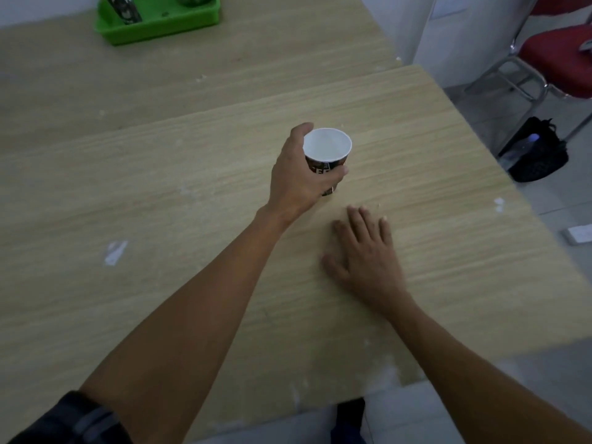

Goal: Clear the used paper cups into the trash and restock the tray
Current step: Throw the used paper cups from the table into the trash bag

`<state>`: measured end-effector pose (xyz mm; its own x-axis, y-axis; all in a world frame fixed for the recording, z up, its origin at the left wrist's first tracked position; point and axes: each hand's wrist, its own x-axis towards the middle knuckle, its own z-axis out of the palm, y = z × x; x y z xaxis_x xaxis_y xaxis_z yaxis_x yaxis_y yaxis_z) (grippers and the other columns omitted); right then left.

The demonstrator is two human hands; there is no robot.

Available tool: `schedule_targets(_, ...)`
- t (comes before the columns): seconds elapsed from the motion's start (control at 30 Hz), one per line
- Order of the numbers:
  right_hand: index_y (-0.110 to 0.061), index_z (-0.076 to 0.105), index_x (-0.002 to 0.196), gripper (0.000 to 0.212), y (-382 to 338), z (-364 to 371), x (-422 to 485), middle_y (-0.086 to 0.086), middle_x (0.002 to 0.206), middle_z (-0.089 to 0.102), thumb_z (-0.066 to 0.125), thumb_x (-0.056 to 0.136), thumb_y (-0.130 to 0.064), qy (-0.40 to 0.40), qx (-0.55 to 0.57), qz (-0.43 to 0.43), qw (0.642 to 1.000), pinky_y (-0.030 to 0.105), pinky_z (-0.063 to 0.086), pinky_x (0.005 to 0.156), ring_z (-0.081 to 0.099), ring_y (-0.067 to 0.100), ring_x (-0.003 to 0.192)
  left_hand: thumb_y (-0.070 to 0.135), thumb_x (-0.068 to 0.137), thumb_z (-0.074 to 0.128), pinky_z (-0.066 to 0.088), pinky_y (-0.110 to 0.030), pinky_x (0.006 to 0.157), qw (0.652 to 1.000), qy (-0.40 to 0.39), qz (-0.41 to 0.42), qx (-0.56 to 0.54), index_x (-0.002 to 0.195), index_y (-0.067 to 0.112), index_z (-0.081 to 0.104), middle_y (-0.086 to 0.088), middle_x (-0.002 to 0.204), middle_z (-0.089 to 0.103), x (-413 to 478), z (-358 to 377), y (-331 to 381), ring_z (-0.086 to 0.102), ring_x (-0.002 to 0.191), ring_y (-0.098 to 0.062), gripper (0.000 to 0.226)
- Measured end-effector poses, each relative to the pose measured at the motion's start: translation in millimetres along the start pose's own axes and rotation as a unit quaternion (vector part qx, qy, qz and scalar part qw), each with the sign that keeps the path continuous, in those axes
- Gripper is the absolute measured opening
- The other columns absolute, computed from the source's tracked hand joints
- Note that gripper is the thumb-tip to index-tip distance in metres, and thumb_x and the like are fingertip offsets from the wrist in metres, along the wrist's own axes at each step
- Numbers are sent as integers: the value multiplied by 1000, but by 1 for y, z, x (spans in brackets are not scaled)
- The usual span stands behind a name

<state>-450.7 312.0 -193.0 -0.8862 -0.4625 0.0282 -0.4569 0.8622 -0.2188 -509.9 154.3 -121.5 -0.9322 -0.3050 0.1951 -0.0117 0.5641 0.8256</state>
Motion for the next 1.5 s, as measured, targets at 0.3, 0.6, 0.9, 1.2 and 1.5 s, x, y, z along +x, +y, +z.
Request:
schedule_targets(0.3, -12, 36, 143, 80, -64, 16, -84, 19, 154, 24, 26, 84, -65, -4, -28, 14, 999, 54, 9, 115, 16, 34, 144, 36, 64, 87, 43, -25, 94, 999, 31, -39, -20, 138, 17, 39, 6, 127, 52, -121, -83, -15, 50, 110, -11, 90)
schedule_targets(0.6, -15, 24, 148, 90, -170, 45, -176, 16, 157, 16, 10, 82, -73, -2, -13, 25, 1000, 57, 3, 114, 8, 32, 146, 33, 63, 88, 43, -19, 92, 987, 122, -84, -63, 133, 12, 45, 2, 127, 55, -271, -192, -50, 52, 110, -9, 85)
schedule_targets(0.9, -12, 19, 149, 88, -243, 76, -235, 19, 157, 10, 31, 81, -66, -12, -2, -57, 998, 57, -5, 113, 0, 35, 145, 30, 67, 86, 41, -7, 88, 966, 220, -124, -60, 134, 10, 46, 5, 123, 53, -370, -275, -76, 46, 108, 1, 81)
schedule_targets(1.2, -16, 40, 130, 54, -304, 125, -277, 10, 127, 57, 52, 80, -31, -51, 137, -258, 955, 46, 21, 113, 52, 26, 120, 23, 66, 87, 46, -7, 80, 933, 320, -164, -32, 128, 12, 47, 4, 118, 55, -469, -316, -123, 53, 107, 7, 74)
schedule_targets(1.5, -11, 59, 119, 45, -358, 236, -255, 7, 119, 62, 65, 76, -23, -122, 202, -256, 937, 31, 35, 96, 60, 24, 108, 27, 63, 87, 41, 0, 77, 912, 328, -247, 0, 129, 22, 46, 9, 115, 54, -518, -313, -242, 51, 98, 4, 77)
